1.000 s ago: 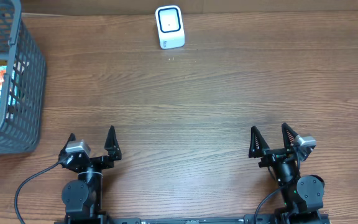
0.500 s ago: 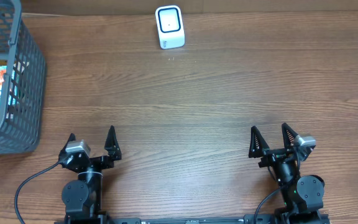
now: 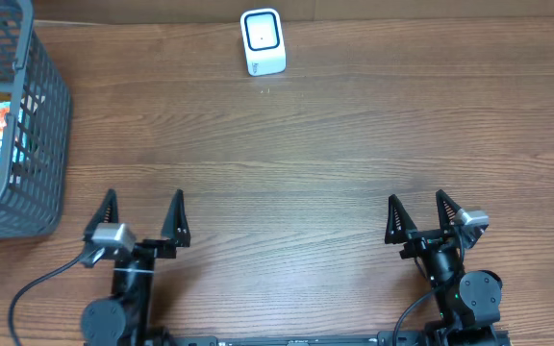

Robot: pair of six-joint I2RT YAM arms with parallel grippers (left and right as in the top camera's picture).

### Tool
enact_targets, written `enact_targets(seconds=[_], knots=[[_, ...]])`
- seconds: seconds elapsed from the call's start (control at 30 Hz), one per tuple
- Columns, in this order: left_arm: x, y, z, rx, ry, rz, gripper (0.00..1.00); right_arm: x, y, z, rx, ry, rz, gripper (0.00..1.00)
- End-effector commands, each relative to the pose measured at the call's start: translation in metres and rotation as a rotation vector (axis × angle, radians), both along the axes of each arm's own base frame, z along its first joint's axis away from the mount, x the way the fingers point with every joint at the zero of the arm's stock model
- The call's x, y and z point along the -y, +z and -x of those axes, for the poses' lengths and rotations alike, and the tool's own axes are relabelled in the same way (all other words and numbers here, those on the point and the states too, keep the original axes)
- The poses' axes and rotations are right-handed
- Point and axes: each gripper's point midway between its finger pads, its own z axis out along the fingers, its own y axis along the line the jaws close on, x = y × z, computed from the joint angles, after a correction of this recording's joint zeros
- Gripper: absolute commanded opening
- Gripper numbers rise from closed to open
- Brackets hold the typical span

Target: Scan the item barcode

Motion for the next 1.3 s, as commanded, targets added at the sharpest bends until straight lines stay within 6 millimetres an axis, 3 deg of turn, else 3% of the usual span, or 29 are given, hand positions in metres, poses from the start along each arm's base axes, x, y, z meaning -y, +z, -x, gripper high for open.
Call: enact_targets(seconds=[0.0,0.1,0.2,0.4,0.53,0.7,0.73,0.8,0.97,1.17,1.23,1.27], knots=[[0.017,0.081,0.033,0.153,-0.096,-0.006,1.0,0.004,-0.002,-0.001,0.001,-0.02,-0.001,1.0],[0.018,0.126,0.054,0.126,-0.096,0.001,1.0,0.004,-0.002,-0.001,0.001,-0.02,-0.001,1.0],[0.019,0.15,0.058,0.027,-0.093,-0.014,1.0,0.004,-0.002,-0.001,0.001,-0.02,-0.001,1.0],[0.038,0.18,0.031,-0.199,-0.208,-0.115,1.0,0.004,-0.002,-0.001,0.001,-0.019,-0.001,1.0],[0.039,0.167,-0.006,-0.486,-0.245,-0.135,1.0,0.004,-0.002,-0.001,0.001,-0.019,-0.001,1.0],[0.038,0.122,-0.044,-0.769,-0.271,-0.085,1.0,0.004,-0.002,-0.001,0.001,-0.02,-0.001,1.0],[0.038,0.111,-0.049,-0.817,-0.278,-0.064,0.89,0.004,-0.002,-0.001,0.001,-0.02,-0.001,1.0],[0.041,0.098,-0.056,-0.876,-0.294,-0.036,0.04,0.004,-0.002,-0.001,0.001,-0.019,-0.001,1.0],[0.054,0.087,-0.059,-0.929,-0.381,0.004,0.04,0.004,-0.002,-0.001,0.001,-0.02,-0.001,1.0],[0.055,0.074,-0.046,-1.004,-0.387,0.016,0.04,0.004,-0.002,-0.001,0.001,-0.02,-0.001,1.0],[0.052,0.077,-0.051,-0.983,-0.372,0.007,0.18,0.004,-0.002,-0.001,0.001,-0.02,-0.001,1.0],[0.041,0.08,-0.061,-0.96,-0.287,0.014,0.35,0.004,-0.002,-0.001,0.001,-0.02,-0.001,1.0]])
